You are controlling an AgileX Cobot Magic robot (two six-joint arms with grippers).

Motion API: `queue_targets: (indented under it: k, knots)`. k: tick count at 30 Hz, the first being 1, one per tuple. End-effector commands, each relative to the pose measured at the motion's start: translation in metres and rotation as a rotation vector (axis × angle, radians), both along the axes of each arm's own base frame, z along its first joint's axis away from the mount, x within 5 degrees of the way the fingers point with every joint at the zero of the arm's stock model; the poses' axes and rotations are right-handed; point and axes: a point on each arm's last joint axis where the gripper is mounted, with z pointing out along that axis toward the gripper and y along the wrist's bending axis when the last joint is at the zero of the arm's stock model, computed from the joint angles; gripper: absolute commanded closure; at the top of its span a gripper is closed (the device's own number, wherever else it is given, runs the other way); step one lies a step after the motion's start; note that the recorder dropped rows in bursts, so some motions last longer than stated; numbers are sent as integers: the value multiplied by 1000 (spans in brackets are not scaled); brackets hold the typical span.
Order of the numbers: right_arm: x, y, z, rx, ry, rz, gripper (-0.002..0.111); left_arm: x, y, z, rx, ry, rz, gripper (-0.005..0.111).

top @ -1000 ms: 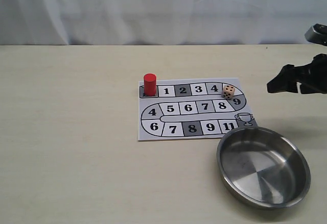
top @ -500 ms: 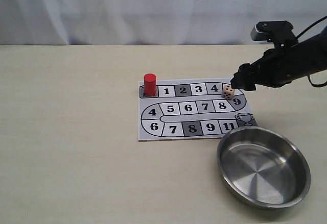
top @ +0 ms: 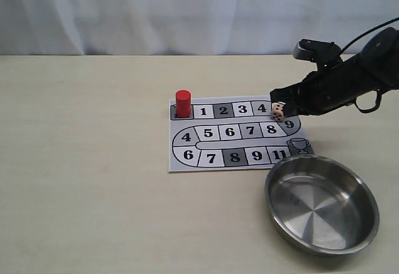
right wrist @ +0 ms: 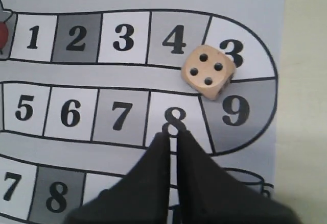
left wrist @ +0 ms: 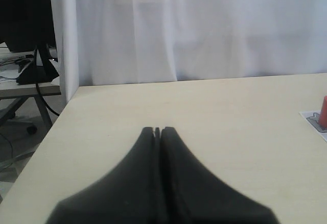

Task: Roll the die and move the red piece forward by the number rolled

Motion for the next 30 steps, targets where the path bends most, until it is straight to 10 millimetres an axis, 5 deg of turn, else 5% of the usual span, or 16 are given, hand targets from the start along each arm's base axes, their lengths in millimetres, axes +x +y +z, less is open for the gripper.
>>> queue_targets:
  k: [1,11,30]
  knots:
    - [13,1,-8,28,79,-47,104,0,0,3,-11,-11,-2,107]
    - [20,-4,-27,-42,184,-69,104,0,0,3,-11,-11,-2,107]
    - [22,-5,-28,-49,164,-66,104,0,0,2,-11,-6,-2,107]
